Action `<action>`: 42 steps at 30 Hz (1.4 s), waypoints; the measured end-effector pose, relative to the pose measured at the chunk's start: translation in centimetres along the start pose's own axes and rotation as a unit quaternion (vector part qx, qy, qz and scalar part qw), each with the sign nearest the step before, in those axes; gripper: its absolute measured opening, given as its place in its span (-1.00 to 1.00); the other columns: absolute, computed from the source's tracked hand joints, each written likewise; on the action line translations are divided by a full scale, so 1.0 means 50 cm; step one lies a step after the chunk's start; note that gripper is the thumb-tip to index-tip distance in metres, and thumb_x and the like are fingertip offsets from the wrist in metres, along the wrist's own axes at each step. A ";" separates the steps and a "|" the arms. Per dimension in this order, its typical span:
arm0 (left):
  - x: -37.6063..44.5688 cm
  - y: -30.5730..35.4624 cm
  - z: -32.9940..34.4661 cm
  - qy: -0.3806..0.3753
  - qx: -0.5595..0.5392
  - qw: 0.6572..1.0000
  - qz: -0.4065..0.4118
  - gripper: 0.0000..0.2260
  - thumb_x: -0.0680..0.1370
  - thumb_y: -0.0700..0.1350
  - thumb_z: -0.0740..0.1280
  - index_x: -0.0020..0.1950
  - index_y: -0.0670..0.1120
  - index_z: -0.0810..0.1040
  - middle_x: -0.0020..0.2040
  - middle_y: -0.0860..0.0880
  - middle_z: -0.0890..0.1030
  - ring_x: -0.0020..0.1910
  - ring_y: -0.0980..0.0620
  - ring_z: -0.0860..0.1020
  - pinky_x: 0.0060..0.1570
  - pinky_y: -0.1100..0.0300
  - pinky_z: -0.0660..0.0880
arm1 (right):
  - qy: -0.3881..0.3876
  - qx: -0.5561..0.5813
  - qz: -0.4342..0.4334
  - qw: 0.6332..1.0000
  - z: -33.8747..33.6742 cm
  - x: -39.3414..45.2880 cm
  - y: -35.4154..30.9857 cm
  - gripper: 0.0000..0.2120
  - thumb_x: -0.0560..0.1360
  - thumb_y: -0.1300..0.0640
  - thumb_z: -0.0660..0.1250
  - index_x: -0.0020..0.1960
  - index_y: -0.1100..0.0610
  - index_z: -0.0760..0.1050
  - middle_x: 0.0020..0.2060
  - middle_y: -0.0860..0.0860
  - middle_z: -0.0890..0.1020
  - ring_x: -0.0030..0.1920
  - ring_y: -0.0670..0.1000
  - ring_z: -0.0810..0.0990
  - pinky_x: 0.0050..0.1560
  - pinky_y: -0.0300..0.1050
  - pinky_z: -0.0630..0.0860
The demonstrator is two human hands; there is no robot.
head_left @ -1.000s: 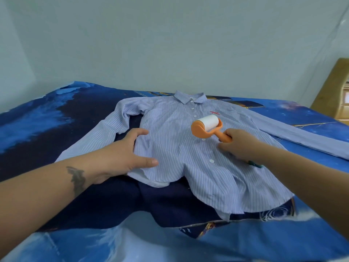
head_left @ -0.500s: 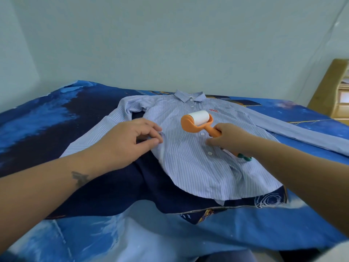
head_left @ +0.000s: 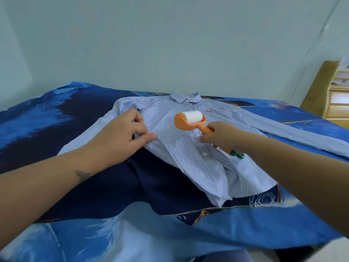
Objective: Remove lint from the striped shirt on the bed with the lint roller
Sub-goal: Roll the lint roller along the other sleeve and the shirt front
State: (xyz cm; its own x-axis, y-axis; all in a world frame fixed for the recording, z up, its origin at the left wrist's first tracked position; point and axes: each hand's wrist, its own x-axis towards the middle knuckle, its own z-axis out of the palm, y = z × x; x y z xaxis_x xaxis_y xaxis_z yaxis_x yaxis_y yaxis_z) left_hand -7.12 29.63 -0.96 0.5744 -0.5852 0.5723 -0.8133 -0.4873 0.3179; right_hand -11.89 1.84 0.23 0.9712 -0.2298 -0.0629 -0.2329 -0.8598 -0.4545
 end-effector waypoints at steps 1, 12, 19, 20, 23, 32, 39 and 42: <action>0.005 -0.003 -0.002 -0.007 -0.005 1.000 -0.023 -0.76 0.45 0.20 0.26 -0.34 0.13 0.52 -0.15 0.11 0.40 -0.19 0.14 0.44 -0.17 0.42 0.31 | -0.001 0.001 0.000 1.000 -0.001 0.000 0.000 -0.75 0.47 -0.04 0.37 -0.02 0.15 0.49 -0.21 0.09 0.59 -0.25 0.03 0.55 -0.23 -0.13 0.44; -0.023 0.078 0.054 -0.131 0.089 0.958 0.237 -0.75 0.48 0.14 0.36 0.00 0.00 0.63 0.00 0.00 0.55 -0.07 0.00 0.51 -0.05 0.05 0.52 | -0.004 -0.025 0.008 1.000 0.004 0.012 -0.002 -0.85 0.54 0.04 0.28 -0.06 0.13 0.47 -0.22 0.07 0.57 -0.30 -0.02 0.50 -0.32 -0.21 0.38; -0.043 0.189 0.161 -0.156 0.171 0.866 0.442 -0.47 0.40 0.31 0.31 0.21 -0.01 0.51 0.08 0.00 0.54 0.00 -0.02 0.50 -0.05 0.14 0.46 | 0.012 -0.010 0.007 1.000 -0.017 0.017 -0.008 -0.83 0.54 0.09 0.27 0.01 0.19 0.49 -0.21 0.09 0.57 -0.29 0.00 0.52 -0.36 -0.20 0.37; -0.046 0.204 0.181 -0.150 0.192 0.858 0.451 -0.51 0.41 0.24 0.31 0.23 0.00 0.49 0.09 0.02 0.54 0.01 -0.01 0.50 -0.06 0.13 0.47 | 0.013 -0.010 0.008 1.000 -0.018 0.019 -0.008 -0.81 0.54 0.09 0.27 0.03 0.21 0.50 -0.20 0.09 0.57 -0.27 0.01 0.53 -0.35 -0.20 0.38; -0.056 0.237 0.235 -0.097 0.205 0.864 0.449 -0.70 0.49 -0.05 0.20 0.18 0.04 0.55 0.04 0.08 0.59 -0.04 0.02 0.55 -0.14 0.16 0.49 | 0.014 -0.012 0.005 1.000 -0.018 0.023 -0.011 -0.80 0.53 0.09 0.27 0.04 0.21 0.50 -0.20 0.10 0.58 -0.28 0.02 0.52 -0.34 -0.19 0.40; -0.023 0.258 0.252 -0.033 0.205 0.915 0.347 -0.81 0.42 -0.21 0.18 -0.10 -0.04 0.55 -0.21 0.00 0.57 -0.34 -0.01 0.47 -0.48 0.17 0.34 | 0.015 -0.012 -0.003 1.000 -0.030 0.021 -0.005 -0.80 0.54 0.09 0.26 0.07 0.20 0.49 -0.14 0.12 0.61 -0.24 0.02 0.54 -0.27 -0.18 0.43; -0.009 0.245 0.234 -0.065 0.202 0.918 0.334 -0.80 0.36 -0.29 0.19 -0.20 -0.08 0.57 -0.24 -0.01 0.57 -0.38 0.01 0.48 -0.57 0.21 0.36 | 0.017 -0.026 0.005 1.000 -0.044 0.011 0.003 -0.80 0.54 0.09 0.26 0.09 0.19 0.48 -0.11 0.14 0.62 -0.22 0.02 0.54 -0.29 -0.19 0.40; -0.009 0.256 0.210 -0.060 0.159 0.933 0.318 -0.87 0.39 -0.27 0.25 -0.27 -0.08 0.54 -0.29 -0.01 0.51 -0.46 0.03 0.40 -0.63 0.23 0.29 | 0.026 -0.036 0.000 0.999 -0.055 0.005 0.008 -0.81 0.54 0.08 0.26 0.06 0.18 0.49 -0.06 0.15 0.66 -0.22 0.02 0.56 -0.25 -0.17 0.40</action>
State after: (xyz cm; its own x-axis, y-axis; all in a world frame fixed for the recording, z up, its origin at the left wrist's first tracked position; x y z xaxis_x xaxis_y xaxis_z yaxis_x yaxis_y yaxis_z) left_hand -16.82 16.87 -5.08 0.0063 -0.8802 0.4745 -0.9353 -0.1731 -0.3088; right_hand -11.86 0.17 2.47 0.9679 -0.2507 -0.0156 -0.2368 -0.8900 -0.3895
